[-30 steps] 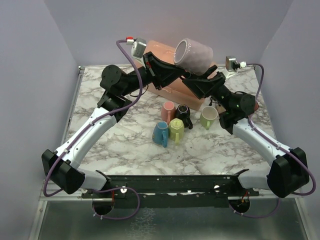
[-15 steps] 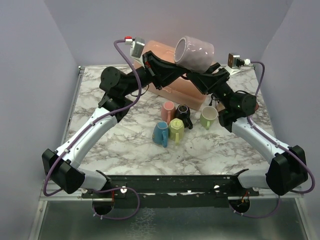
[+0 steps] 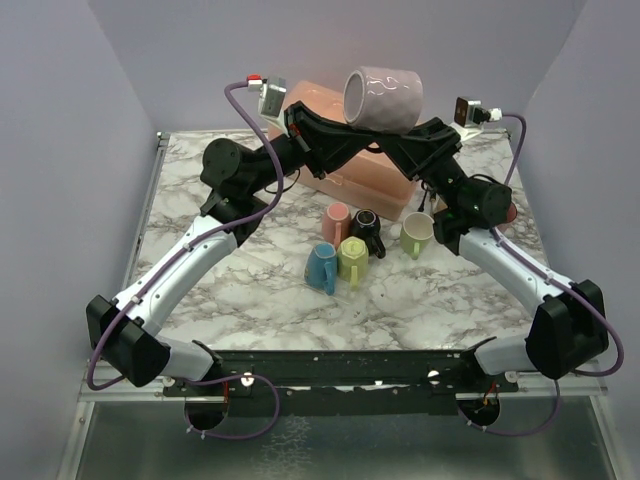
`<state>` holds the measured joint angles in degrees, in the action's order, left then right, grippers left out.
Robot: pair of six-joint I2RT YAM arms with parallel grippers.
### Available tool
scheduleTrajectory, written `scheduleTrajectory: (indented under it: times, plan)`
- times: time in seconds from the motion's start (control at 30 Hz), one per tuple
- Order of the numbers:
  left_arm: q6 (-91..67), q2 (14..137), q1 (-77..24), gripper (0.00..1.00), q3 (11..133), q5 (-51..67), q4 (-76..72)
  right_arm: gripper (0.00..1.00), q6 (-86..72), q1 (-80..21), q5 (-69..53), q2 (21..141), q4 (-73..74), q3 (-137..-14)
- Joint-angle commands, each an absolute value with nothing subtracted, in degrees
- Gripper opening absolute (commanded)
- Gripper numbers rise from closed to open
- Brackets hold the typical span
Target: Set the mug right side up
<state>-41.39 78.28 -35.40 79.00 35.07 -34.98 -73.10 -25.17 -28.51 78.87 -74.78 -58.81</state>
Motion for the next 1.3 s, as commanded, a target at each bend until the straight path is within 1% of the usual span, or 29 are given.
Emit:
scheduleTrajectory:
  times: [0.0,0.07,0.1,0.17,0.2,0.27,0.3,0.4,0.43,0.47,0.5,0.53,0.63,0.73,0.87,0.97,1.1,1.27]
  plan:
    - [-42.54,78.14,-36.82,0.00,78.33,35.75,-38.93,0.33,-73.28,-25.14,-26.62,79.46,-77.08,-61.50]
    - [-42.54,78.06,-36.87,0.00,78.16,35.34,-38.94,0.25,-72.54,-25.14,-26.66,79.26,-76.63,-61.93]
    - [-42.54,78.05,-36.81,0.00,78.14,35.27,-38.94,0.19,-72.23,-25.14,-26.60,79.20,-76.42,-62.15]
    - [-42.54,77.96,-36.83,0.00,78.13,35.20,-38.94,0.03,-71.63,-25.14,-26.58,78.95,-76.02,-62.40]
    - [-42.54,77.90,-36.83,0.00,78.06,35.03,-38.94,0.01,-71.22,-25.14,-26.24,78.68,-75.55,-62.33]
    - [-42.54,77.61,-36.85,0.00,77.69,34.39,-38.94,0.01,-69.97,-25.16,-25.58,77.89,-74.70,-61.79]
    - [-42.54,77.41,-36.83,0.02,77.51,33.98,-38.89,0.00,-69.07,-25.21,-25.27,77.33,-74.02,-61.57]
    - [-42.35,76.98,-36.83,0.23,77.11,32.81,-38.17,0.00,-65.54,-25.13,-24.44,75.34,-71.16,-60.99]
    - [-41.99,76.89,-36.83,0.31,77.08,32.64,-37.70,0.00,-64.09,-25.19,-24.23,74.61,-69.98,-60.94]
    - [-41.55,76.79,-36.83,0.41,77.04,32.43,-37.18,0.01,-62.32,-25.14,-24.05,73.82,-68.52,-60.96]
    - [-41.06,76.64,-36.83,0.53,76.93,32.20,-36.60,0.00,-60.80,-25.14,-23.64,73.00,-66.71,-61.02]
    - [-40.52,76.39,-36.83,0.62,76.58,31.84,-36.20,0.01,-59.10,-25.15,-22.88,71.97,-64.51,-61.04]
    - [-37.71,75.02,-36.83,0.79,74.82,29.97,-35.61,0.00,-55.33,-25.20,-16.70,68.35,-54.06,-61.06]
    - [-35.12,73.09,-36.83,0.90,72.77,25.00,-34.13,0.00,-50.58,-25.15,-7.73,64.24,-41.73,-61.32]
    - [-31.91,70.91,-36.83,0.96,71.09,19.02,-30.94,0.00,-43.09,-25.06,3.07,60.92,-23.89,-64.98]
    - [-29.39,70.40,-36.83,0.97,71.24,15.35,-26.59,0.01,-37.09,-25.11,11.18,59.51,-13.47,-67.14]
    - [-26.15,70.39,-36.83,0.97,72.42,9.49,-18.41,0.01,-31.02,-25.12,25.29,57.90,0.21,-69.50]
    - [-22.64,70.65,-36.78,0.97,73.04,2.38,-10.29,0.00,-23.48,-25.12,39.89,55.65,11.10,-69.48]
